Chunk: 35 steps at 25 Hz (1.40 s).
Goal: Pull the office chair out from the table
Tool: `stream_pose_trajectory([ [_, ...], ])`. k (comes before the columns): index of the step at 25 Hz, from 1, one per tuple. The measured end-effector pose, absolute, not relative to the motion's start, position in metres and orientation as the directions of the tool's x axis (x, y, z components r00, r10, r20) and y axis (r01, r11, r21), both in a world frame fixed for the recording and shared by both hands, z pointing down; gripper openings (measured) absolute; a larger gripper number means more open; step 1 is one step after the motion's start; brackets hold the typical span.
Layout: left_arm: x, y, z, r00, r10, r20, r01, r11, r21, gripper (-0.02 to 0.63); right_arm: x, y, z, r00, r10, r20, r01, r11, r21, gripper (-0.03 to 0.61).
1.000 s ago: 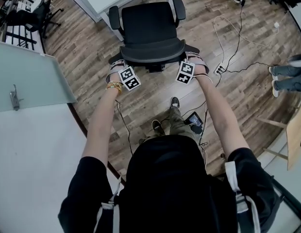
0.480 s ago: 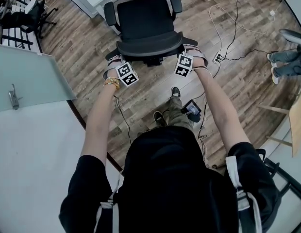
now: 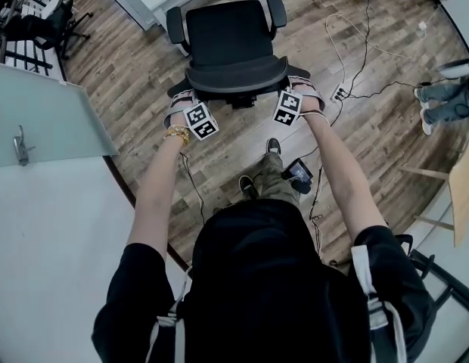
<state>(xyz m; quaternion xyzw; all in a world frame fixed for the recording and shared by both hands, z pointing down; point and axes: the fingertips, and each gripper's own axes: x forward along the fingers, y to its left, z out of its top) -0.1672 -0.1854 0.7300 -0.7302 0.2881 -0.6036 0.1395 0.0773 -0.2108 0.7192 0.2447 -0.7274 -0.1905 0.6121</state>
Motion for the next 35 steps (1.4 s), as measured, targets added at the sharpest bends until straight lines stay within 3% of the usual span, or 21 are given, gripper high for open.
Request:
stream_pose_trajectory([
  [23,-0.184,-0.121,0.725,0.159,-0.645,0.747,-0.271,-0.756,-0.595,0.179,0.057,-0.139,0.718,-0.077,-0.574,0.815,-0.12,0.817,0.564,0.135],
  [35,-0.185,-0.088,0.725,0.111,-0.65,0.752,-0.314,-0.741,-0.594,0.192,0.056,-0.102,0.718,-0.099,-0.579,0.809,-0.114,0.814,0.569,0.135],
])
